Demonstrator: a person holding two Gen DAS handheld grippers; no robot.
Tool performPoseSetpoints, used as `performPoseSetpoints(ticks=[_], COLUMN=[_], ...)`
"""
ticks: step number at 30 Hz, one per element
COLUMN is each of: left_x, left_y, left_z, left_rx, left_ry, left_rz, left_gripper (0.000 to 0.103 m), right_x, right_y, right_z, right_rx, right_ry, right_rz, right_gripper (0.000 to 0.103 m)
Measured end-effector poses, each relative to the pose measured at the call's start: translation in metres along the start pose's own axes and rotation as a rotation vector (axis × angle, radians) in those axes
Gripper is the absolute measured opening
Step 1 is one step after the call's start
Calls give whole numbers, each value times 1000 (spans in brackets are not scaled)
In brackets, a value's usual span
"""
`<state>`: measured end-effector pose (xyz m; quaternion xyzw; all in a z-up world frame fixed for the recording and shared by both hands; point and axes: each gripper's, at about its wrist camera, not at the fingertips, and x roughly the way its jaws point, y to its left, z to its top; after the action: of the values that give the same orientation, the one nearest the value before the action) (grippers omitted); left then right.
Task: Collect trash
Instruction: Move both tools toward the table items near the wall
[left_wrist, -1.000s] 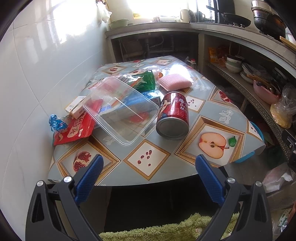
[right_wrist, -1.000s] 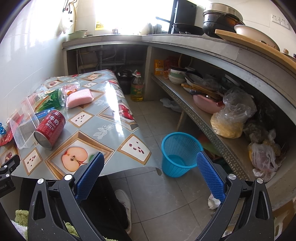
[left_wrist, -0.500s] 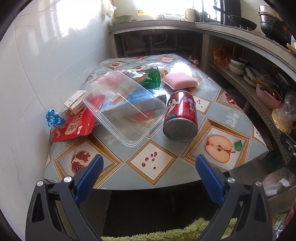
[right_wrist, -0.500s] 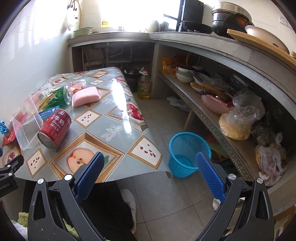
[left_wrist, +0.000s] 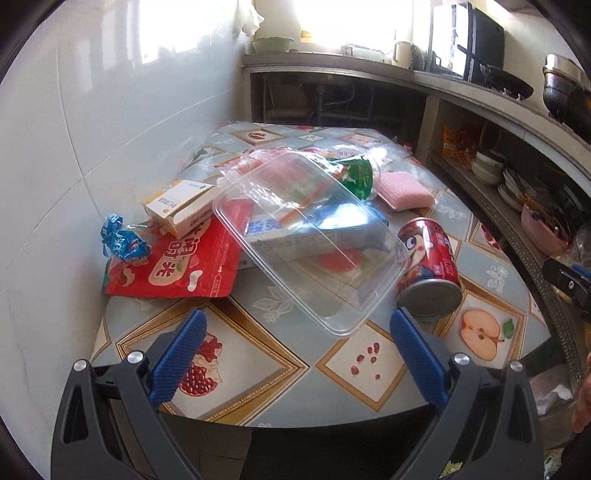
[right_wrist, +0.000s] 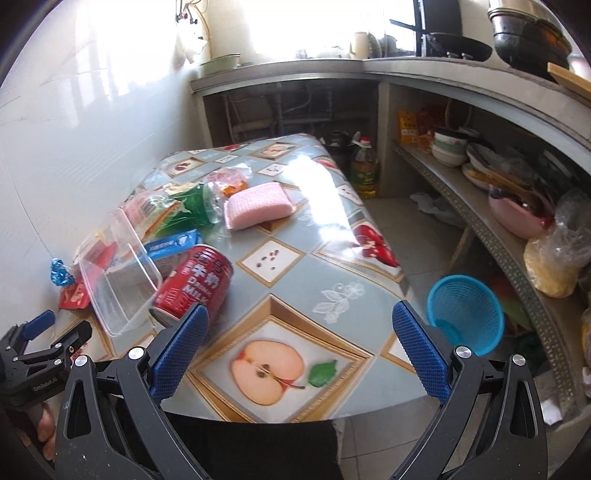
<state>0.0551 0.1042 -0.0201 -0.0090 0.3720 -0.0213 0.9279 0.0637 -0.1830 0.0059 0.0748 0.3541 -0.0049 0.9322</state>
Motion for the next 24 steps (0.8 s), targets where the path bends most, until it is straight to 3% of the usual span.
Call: performPoseSetpoints(ticks=[7,15,24], left_x=[2,4,9], left_y=[44,73,111], left_z=[5,24,42], left_rx=[-90,-116,-164], left_ry=[-109,-181,-204], left_rz=[-49,-7,101], left_gripper=[97,97,94], right_x=[14,28,43], right_y=[25,28,32], right_z=[8,22,55], right_rx=[-22,-34,-10], right_ry=[24,32,0], right_rz=[94,118,186], right_gripper=[95,95,95])
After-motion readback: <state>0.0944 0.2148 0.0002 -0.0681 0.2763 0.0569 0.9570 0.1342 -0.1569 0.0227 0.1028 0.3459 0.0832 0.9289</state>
